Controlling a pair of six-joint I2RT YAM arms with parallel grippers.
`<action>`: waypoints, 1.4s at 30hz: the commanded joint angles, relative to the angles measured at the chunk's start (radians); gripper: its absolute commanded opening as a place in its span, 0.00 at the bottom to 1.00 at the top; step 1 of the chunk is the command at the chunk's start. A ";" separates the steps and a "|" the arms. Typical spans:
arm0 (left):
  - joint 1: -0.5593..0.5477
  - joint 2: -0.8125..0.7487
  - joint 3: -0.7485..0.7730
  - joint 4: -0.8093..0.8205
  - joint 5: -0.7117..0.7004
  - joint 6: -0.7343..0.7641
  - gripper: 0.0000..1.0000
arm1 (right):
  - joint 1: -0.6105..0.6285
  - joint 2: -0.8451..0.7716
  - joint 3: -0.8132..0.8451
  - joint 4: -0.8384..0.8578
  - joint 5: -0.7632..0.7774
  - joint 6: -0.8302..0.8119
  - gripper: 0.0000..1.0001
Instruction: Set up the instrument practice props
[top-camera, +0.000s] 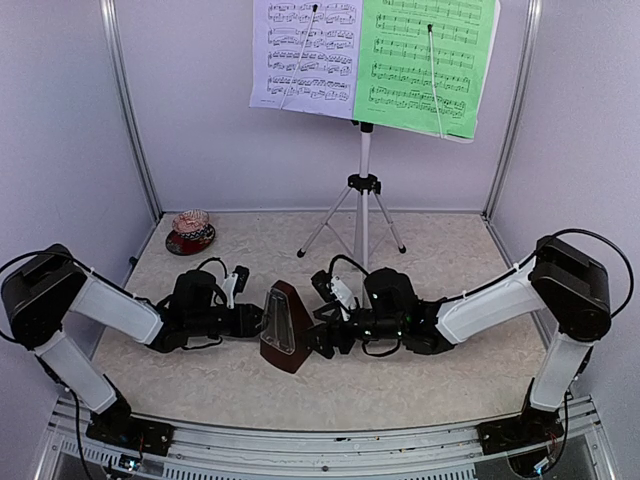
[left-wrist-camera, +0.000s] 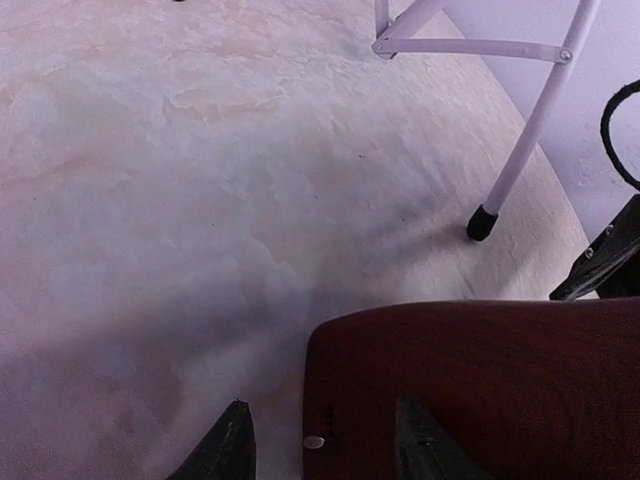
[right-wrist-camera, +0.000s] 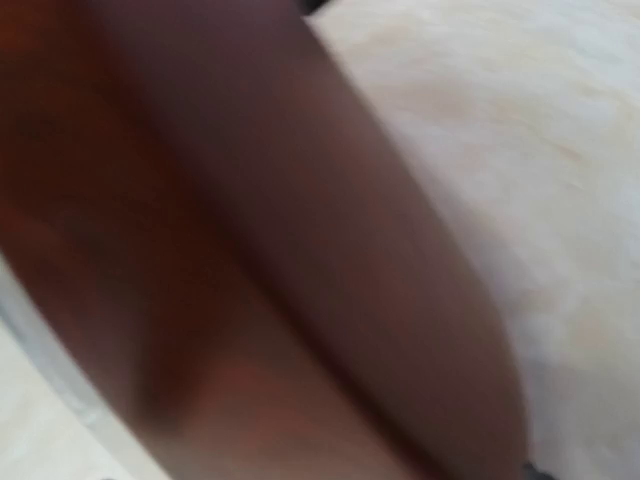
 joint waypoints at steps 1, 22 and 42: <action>-0.084 -0.063 -0.055 0.067 -0.099 -0.056 0.47 | -0.002 -0.068 -0.047 0.012 -0.126 -0.003 0.88; -0.405 -0.027 -0.151 0.246 -0.261 -0.136 0.45 | 0.044 -0.349 -0.132 -0.147 0.061 0.189 1.00; -0.532 -0.128 -0.236 0.247 -0.486 0.155 0.78 | 0.143 -0.343 -0.023 -0.335 0.336 0.166 1.00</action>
